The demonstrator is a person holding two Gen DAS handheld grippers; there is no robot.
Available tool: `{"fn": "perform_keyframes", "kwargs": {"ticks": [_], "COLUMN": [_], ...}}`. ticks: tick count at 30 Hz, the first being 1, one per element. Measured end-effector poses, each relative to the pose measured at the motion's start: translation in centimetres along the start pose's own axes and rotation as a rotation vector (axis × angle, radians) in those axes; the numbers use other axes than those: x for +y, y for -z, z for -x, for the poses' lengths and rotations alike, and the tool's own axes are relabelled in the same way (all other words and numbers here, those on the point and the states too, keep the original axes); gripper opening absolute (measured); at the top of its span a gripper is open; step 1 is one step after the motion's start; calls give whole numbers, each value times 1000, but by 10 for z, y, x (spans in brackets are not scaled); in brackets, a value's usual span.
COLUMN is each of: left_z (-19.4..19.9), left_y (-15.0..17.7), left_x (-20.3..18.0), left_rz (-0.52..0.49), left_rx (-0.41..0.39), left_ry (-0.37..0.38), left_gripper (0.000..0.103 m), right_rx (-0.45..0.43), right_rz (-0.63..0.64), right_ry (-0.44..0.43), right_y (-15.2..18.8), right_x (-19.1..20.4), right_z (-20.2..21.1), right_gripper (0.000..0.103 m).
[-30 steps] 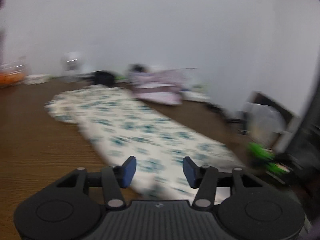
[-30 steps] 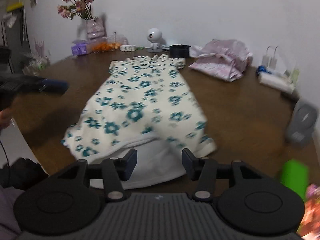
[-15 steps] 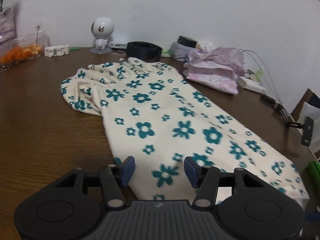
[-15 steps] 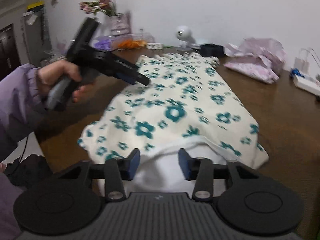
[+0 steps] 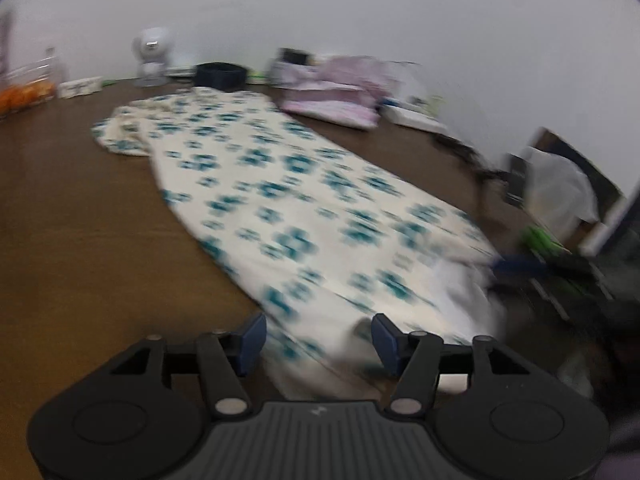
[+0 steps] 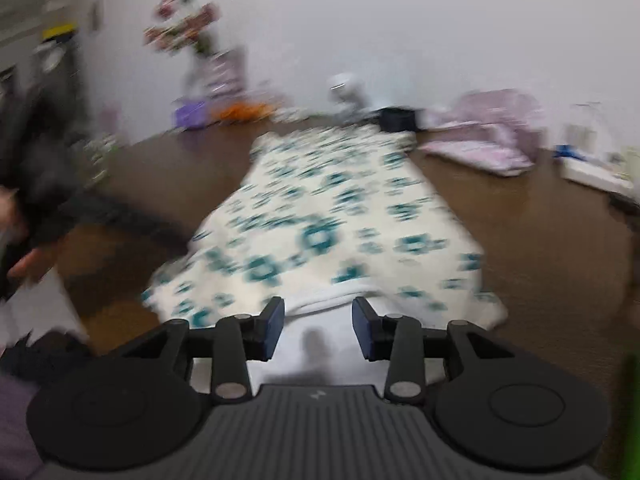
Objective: Fold clothes
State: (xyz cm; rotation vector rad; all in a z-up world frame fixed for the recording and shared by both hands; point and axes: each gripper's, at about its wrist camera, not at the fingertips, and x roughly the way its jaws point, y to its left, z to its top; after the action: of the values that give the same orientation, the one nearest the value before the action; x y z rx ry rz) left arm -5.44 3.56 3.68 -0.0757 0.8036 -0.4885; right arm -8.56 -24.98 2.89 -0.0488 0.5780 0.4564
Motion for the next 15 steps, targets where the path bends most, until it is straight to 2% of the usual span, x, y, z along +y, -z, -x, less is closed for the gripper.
{"fn": "perform_keyframes", "kwargs": {"ticks": [2,4,8,9,11,12,13,14,15], "left_z": [3,1,-8,-9,-11,-11,-11,-11,-11], "left_y": [13,21,26,27,29,30,31,32,32], "left_x": [-16,-27,-27,-24,-20,-19,-18,-17,-16], "left_rz": [-48,-99,-86,-77,-69,-65,-62,-60,-56], "left_rx": [5,5,5,5,-6,-15,-25,-39,-52], "left_ry": [59,51,3,6,18,23,26,21,13], "left_gripper": [75,75,72,71,68,67,60,33,14], "right_rx": [-16,-6,42,47,38,34,29,24,18], "right_rz": [-10,-2,30,18,-20,-39,-55,-72,-88], "right_ry": [97,165,259,255,231,220,210,199,189], "right_y": [0,4,15,17,20,20,20,20,19], "right_x": [-10,-15,-19,-20,-23,-23,-23,-22,-22], "right_z": [4,2,-9,-12,-15,-16,-15,-15,-15], "right_gripper": [37,37,37,35,19,15,8,2,2]}}
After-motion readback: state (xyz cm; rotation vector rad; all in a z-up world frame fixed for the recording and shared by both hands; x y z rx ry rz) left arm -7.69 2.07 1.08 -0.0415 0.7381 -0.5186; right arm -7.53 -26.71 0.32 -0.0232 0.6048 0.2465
